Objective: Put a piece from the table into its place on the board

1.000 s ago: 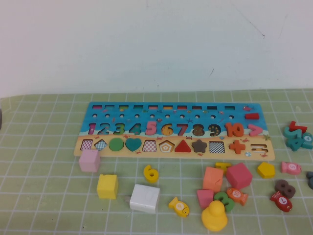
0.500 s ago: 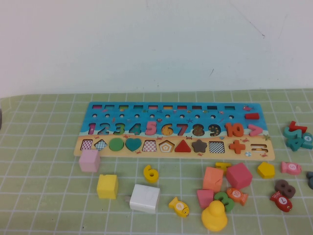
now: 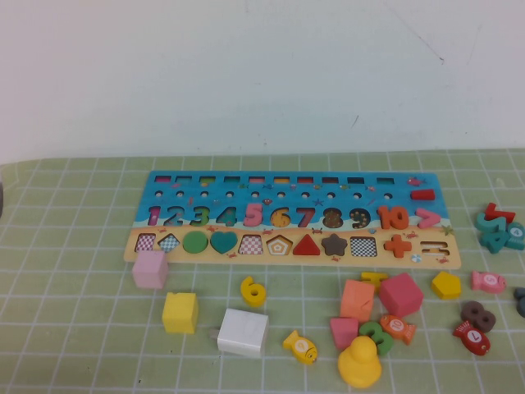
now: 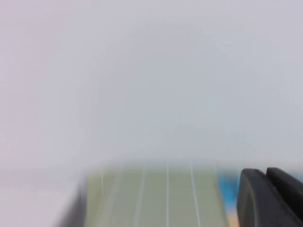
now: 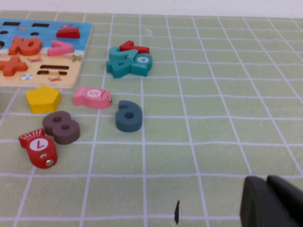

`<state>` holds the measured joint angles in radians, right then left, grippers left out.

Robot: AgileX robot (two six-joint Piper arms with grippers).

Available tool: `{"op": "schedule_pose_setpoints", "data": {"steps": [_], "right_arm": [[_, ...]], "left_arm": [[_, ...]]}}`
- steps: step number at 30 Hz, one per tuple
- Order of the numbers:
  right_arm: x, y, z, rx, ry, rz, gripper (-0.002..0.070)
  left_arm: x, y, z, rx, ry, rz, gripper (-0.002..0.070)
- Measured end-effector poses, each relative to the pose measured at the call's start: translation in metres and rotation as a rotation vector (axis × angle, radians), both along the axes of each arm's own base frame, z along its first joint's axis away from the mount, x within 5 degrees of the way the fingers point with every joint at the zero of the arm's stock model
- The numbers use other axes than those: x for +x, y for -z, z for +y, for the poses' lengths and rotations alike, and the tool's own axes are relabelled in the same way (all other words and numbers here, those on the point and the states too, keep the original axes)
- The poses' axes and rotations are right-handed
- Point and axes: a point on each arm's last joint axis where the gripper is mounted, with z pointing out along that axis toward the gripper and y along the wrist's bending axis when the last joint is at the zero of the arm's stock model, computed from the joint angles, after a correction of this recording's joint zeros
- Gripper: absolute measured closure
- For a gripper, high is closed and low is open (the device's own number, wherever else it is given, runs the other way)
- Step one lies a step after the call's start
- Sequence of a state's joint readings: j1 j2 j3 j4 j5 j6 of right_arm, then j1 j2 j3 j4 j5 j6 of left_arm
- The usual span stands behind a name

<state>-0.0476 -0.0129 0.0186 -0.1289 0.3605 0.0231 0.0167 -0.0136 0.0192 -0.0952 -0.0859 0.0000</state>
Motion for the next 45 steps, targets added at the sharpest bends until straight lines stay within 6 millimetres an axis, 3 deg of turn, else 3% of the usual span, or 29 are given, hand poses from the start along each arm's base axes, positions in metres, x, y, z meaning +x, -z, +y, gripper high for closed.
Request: {"op": "schedule_pose_setpoints", "data": {"steps": [5, 14, 17, 22, 26, 31, 36, 39, 45], "right_arm": [[0.0, 0.0, 0.0, 0.0, 0.0, 0.0, 0.0666], [0.0, 0.0, 0.0, -0.002, -0.001, 0.0, 0.0666], [0.0, 0.0, 0.0, -0.002, -0.001, 0.0, 0.0666], [0.0, 0.0, 0.0, -0.002, -0.001, 0.0, 0.0666], [0.0, 0.0, 0.0, -0.002, -0.001, 0.0, 0.0666], [0.0, 0.0, 0.0, -0.002, -0.001, 0.0, 0.0666], [0.0, 0.0, 0.0, -0.002, -0.001, 0.0, 0.0666], [0.0, 0.0, 0.0, -0.002, -0.001, 0.0, 0.0666], [0.0, 0.0, 0.0, -0.002, -0.001, 0.0, 0.0666]], "left_arm": [[-0.005, -0.021, 0.002, -0.003, -0.021, -0.236, 0.0677], [-0.012, -0.035, 0.004, -0.03, -0.038, -0.414, 0.0677], [-0.011, -0.041, 0.003, -0.061, -0.016, -0.305, 0.0677], [-0.019, -0.082, -0.001, 0.014, 0.009, -0.13, 0.0677], [-0.015, -0.11, -0.001, 0.092, 0.001, -0.004, 0.0677], [0.013, -0.12, -0.001, 0.124, 0.016, 0.28, 0.0677], [0.052, -0.109, -0.003, 0.041, 0.044, 0.448, 0.0677], [0.087, -0.105, -0.009, -0.014, 0.115, 0.612, 0.0677], [0.151, -0.118, -0.019, 0.019, 0.268, 0.851, 0.0677]]}}
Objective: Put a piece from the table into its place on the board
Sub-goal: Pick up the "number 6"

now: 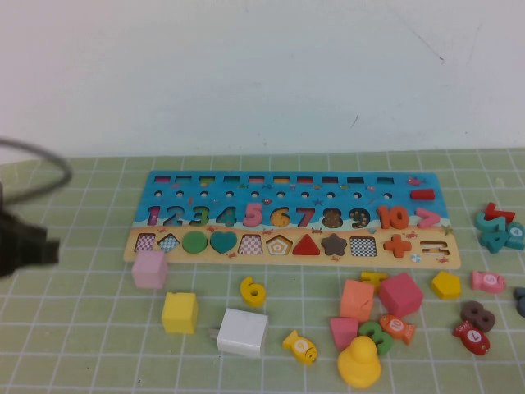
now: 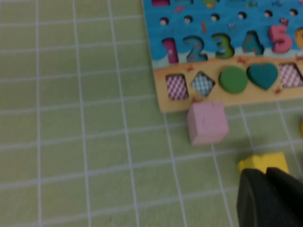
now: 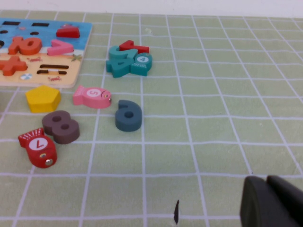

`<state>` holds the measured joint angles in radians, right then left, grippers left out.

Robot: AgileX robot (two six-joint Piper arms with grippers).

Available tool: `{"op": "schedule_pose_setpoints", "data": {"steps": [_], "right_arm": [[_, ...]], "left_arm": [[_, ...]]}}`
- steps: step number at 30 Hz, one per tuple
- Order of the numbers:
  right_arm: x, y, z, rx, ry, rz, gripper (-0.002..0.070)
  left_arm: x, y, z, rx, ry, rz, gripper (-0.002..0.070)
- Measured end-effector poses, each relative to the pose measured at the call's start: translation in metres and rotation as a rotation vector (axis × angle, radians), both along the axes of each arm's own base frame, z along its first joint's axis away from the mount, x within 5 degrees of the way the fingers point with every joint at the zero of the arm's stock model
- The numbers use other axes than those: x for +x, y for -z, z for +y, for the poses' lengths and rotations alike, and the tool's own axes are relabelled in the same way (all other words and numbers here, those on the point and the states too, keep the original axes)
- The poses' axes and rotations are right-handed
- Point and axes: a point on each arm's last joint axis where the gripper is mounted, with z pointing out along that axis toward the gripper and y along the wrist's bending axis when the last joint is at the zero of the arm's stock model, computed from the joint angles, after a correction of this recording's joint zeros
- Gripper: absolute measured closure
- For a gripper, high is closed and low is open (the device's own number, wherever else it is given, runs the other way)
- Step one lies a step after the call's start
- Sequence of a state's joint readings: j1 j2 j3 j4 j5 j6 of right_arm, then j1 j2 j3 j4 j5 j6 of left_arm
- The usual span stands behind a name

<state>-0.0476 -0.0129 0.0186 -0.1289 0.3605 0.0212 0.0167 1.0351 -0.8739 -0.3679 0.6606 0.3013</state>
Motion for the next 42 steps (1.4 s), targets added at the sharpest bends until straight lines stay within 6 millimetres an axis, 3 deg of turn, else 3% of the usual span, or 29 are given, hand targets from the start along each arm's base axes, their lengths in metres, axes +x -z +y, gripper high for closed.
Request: {"op": "schedule_pose_setpoints", "data": {"steps": [4, 7, 13, 17, 19, 25, 28, 34, 42], "right_arm": [[0.0, 0.0, 0.0, 0.0, 0.0, 0.0, 0.0666], [0.0, 0.0, 0.0, 0.0, 0.0, 0.0, 0.0666], [0.0, 0.0, 0.0, 0.0, 0.0, 0.0, 0.0666], [0.0, 0.0, 0.0, 0.0, 0.0, 0.0, 0.0666], [0.0, 0.0, 0.0, 0.0, 0.0, 0.0, 0.0666], [0.0, 0.0, 0.0, 0.0, 0.0, 0.0, 0.0666], [0.0, 0.0, 0.0, 0.0, 0.0, 0.0, 0.0666], [0.0, 0.0, 0.0, 0.0, 0.0, 0.0, 0.0666], [0.0, 0.0, 0.0, 0.0, 0.0, 0.0, 0.0666]], "left_arm": [[0.044, -0.01, -0.011, -0.002, 0.066, 0.026, 0.0677], [0.065, -0.004, -0.037, 0.014, 0.185, 0.11, 0.0677], [0.086, 0.031, -0.117, 0.089, 0.363, 0.265, 0.0677], [0.095, 0.057, -0.157, 0.163, 0.388, 0.344, 0.0665], [0.103, 0.068, -0.169, 0.191, 0.359, 0.373, 0.0612], [0.126, 0.086, -0.182, 0.22, 0.305, 0.425, 0.0302], [0.135, 0.097, -0.187, 0.238, 0.304, 0.469, 0.0212], [0.153, 0.116, -0.2, 0.234, 0.301, 0.522, 0.0183], [0.157, 0.132, -0.206, 0.269, 0.386, 0.579, 0.0187]]}}
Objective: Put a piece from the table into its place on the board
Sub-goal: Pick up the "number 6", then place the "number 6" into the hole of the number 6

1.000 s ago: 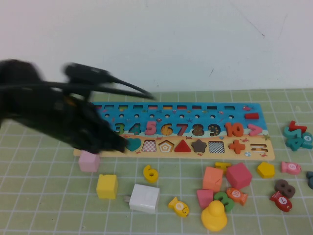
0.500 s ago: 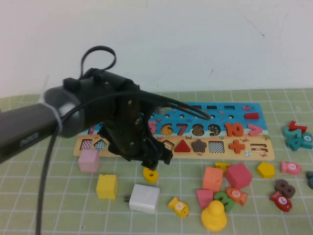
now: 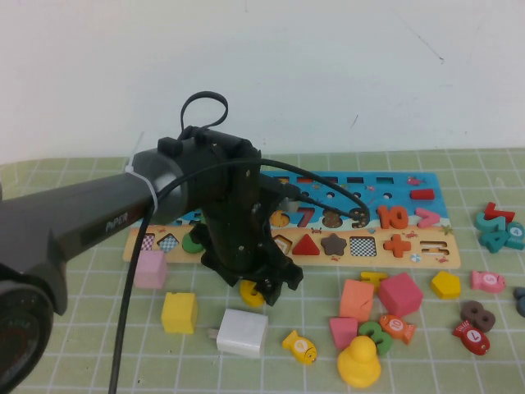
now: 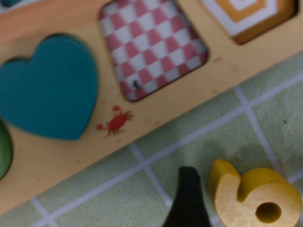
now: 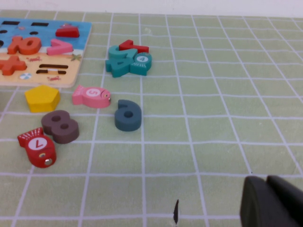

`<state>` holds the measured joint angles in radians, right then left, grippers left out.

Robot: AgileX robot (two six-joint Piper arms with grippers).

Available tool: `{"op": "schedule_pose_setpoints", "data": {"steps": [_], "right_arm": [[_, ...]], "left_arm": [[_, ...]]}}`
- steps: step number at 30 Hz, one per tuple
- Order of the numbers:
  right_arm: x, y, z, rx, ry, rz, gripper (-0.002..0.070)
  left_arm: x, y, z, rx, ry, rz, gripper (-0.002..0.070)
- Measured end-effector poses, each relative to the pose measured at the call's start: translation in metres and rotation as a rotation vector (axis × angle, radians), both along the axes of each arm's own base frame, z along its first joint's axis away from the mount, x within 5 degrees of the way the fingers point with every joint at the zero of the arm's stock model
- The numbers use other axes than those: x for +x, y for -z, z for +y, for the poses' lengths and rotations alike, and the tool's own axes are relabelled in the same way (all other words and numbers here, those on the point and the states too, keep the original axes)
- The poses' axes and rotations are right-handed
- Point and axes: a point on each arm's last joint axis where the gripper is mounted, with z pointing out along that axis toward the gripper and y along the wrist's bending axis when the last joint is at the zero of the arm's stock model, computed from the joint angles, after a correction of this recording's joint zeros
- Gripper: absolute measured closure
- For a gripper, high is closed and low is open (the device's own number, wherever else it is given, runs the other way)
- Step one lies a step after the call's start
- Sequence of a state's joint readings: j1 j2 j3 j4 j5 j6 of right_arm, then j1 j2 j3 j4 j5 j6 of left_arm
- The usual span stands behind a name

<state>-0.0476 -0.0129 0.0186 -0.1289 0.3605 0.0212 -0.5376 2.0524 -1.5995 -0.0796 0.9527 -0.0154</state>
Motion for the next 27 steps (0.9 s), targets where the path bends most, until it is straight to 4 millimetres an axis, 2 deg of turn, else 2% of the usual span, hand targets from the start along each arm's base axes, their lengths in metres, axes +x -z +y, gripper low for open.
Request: {"op": "schedule_pose_setpoints", "data": {"steps": [2, 7, 19, 23, 27], "right_arm": [[0.0, 0.0, 0.0, 0.0, 0.0, 0.0, 0.0666], [0.0, 0.0, 0.0, 0.0, 0.0, 0.0, 0.0666], [0.0, 0.0, 0.0, 0.0, 0.0, 0.0, 0.0666], [0.0, 0.0, 0.0, 0.0, 0.0, 0.0, 0.0666], [0.0, 0.0, 0.0, 0.0, 0.0, 0.0, 0.0666]], "left_arm": [[0.0, 0.001, -0.001, 0.004, 0.031, 0.002, 0.0215], [-0.001, 0.0, -0.001, 0.013, 0.094, -0.005, 0.0345], [0.002, -0.001, 0.002, 0.087, 0.25, -0.059, 0.0349], [0.012, -0.013, 0.004, 0.146, 0.292, -0.144, 0.0349], [0.027, -0.034, 0.0, 0.143, 0.307, -0.293, 0.0349]]}}
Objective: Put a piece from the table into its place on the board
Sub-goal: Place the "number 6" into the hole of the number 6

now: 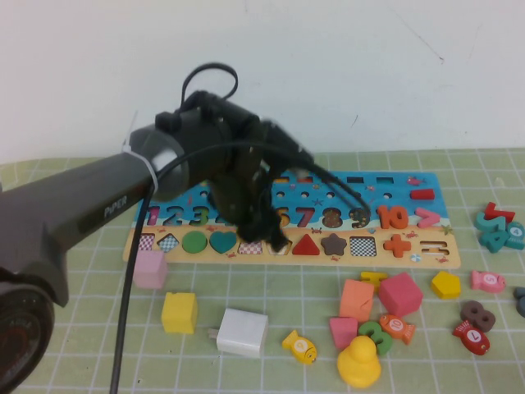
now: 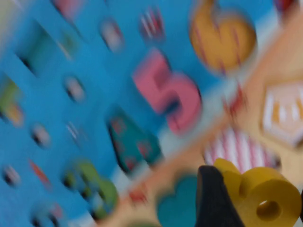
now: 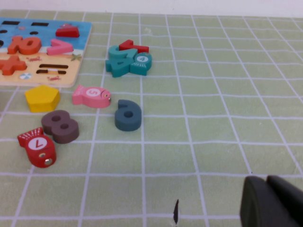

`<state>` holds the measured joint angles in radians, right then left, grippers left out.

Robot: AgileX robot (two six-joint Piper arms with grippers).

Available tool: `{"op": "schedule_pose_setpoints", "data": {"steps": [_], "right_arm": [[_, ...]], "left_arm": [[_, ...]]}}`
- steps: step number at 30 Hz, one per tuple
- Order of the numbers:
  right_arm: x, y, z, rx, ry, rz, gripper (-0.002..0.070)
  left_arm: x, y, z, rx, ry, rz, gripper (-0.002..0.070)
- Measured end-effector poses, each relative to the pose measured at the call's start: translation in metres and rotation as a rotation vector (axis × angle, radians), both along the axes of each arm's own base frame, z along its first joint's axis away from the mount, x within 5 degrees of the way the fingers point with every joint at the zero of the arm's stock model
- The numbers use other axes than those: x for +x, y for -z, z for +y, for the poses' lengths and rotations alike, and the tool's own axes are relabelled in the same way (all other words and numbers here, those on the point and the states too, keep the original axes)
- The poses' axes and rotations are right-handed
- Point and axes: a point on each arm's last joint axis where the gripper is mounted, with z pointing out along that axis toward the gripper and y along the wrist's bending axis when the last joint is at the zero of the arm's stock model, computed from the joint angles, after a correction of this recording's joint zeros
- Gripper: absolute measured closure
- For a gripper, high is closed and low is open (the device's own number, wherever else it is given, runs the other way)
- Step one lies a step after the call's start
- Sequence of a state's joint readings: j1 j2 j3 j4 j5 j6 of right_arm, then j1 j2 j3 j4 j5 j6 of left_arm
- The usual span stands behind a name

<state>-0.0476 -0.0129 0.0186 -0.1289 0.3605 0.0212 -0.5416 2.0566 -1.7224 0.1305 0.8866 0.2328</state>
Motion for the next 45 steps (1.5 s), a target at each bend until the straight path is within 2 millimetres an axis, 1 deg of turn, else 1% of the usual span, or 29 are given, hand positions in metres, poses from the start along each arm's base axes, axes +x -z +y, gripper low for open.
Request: {"op": "schedule_pose_setpoints", "data": {"steps": [4, 6, 12, 17, 21, 25, 27, 39, 45], "right_arm": [[0.0, 0.0, 0.0, 0.0, 0.0, 0.0, 0.0666], [0.0, 0.0, 0.0, 0.0, 0.0, 0.0, 0.0666], [0.0, 0.0, 0.0, 0.002, 0.001, 0.0, 0.0666], [0.0, 0.0, 0.0, 0.002, 0.001, 0.0, 0.0666], [0.0, 0.0, 0.0, 0.002, 0.001, 0.0, 0.0666], [0.0, 0.0, 0.0, 0.002, 0.001, 0.0, 0.0666], [0.0, 0.0, 0.0, 0.002, 0.001, 0.0, 0.0666], [0.0, 0.0, 0.0, 0.002, 0.001, 0.0, 0.0666], [0.0, 0.0, 0.0, 0.002, 0.001, 0.0, 0.0666]], "left_arm": [[0.011, -0.017, -0.007, -0.069, 0.014, -0.115, 0.0349], [0.016, -0.021, -0.01, -0.078, 0.024, -0.146, 0.0349], [0.033, -0.017, -0.02, -0.039, 0.078, -0.144, 0.0349], [0.043, -0.016, -0.028, -0.054, 0.1, -0.145, 0.0349], [0.044, -0.007, -0.034, -0.06, 0.189, -0.122, 0.0349], [0.045, 0.007, -0.038, -0.018, 0.313, -0.106, 0.0349], [0.045, 0.012, -0.038, 0.001, 0.346, -0.103, 0.0349], [0.052, 0.028, -0.038, 0.059, 0.386, -0.122, 0.0349], [0.054, 0.029, -0.037, 0.07, 0.39, -0.129, 0.0349]]}}
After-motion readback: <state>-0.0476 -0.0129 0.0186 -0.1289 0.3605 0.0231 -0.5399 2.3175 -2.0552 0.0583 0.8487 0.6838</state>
